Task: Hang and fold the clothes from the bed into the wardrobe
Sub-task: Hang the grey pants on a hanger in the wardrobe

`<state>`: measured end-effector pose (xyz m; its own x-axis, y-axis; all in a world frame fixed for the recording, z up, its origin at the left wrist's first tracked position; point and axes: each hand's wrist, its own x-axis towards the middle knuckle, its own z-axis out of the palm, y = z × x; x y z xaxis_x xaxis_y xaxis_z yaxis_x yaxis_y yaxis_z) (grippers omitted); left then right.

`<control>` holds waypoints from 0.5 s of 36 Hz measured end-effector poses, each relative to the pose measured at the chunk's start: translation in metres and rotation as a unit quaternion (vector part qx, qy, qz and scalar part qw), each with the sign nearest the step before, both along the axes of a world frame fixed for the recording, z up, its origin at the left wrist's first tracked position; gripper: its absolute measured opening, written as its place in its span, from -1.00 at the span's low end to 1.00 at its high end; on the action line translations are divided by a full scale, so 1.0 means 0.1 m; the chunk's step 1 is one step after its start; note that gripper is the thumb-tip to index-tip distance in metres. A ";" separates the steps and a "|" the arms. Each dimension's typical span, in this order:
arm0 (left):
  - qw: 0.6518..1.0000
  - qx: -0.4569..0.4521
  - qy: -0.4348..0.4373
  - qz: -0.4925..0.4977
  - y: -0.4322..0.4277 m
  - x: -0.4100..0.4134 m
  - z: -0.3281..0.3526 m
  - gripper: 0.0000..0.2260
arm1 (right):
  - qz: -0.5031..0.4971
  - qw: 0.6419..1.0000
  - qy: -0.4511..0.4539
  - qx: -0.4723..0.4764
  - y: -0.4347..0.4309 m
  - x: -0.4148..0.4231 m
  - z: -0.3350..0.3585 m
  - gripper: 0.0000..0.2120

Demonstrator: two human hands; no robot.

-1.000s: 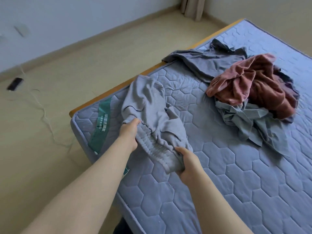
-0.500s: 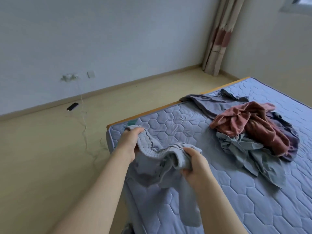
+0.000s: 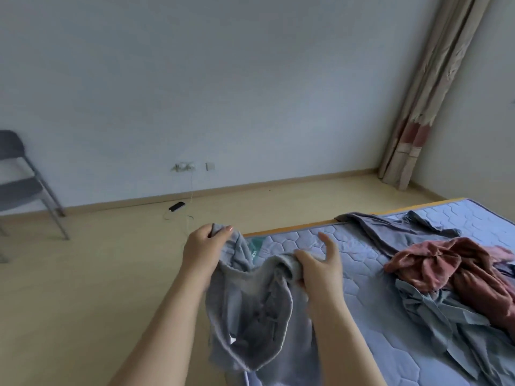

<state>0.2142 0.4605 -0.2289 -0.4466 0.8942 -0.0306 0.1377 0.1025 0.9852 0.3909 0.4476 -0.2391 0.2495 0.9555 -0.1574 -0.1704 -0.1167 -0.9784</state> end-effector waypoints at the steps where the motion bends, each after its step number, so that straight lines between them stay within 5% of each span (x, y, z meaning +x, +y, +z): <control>1: 1.000 0.006 -0.020 -0.003 -0.04 -0.01 0.04 -0.77 | 0.030 0.999 -0.019 -0.004 -0.01 -0.07 0.01 -0.71; 4: 0.998 0.018 -0.053 -0.016 -0.15 -0.04 0.14 -0.80 | 0.128 0.991 -0.049 -0.007 -0.06 -0.26 0.03 -0.78; 9: 0.998 0.048 -0.031 -0.035 -0.28 -0.10 0.28 -0.74 | 0.315 0.938 -0.138 0.045 -0.19 -0.57 0.01 -0.08; 12: 0.996 0.061 -0.039 -0.045 -0.36 -0.19 0.39 -0.76 | 0.350 0.904 -0.234 0.074 -0.22 -0.73 0.08 0.12; 14: 0.994 0.067 -0.058 -0.060 -0.43 -0.28 0.47 -0.79 | 0.330 0.892 -0.288 0.106 -0.21 -0.83 0.14 -0.02; 18: 0.989 0.087 -0.069 -0.098 -0.61 -0.53 0.60 -0.81 | 0.231 0.910 -0.274 0.210 -0.24 -1.06 0.25 -0.79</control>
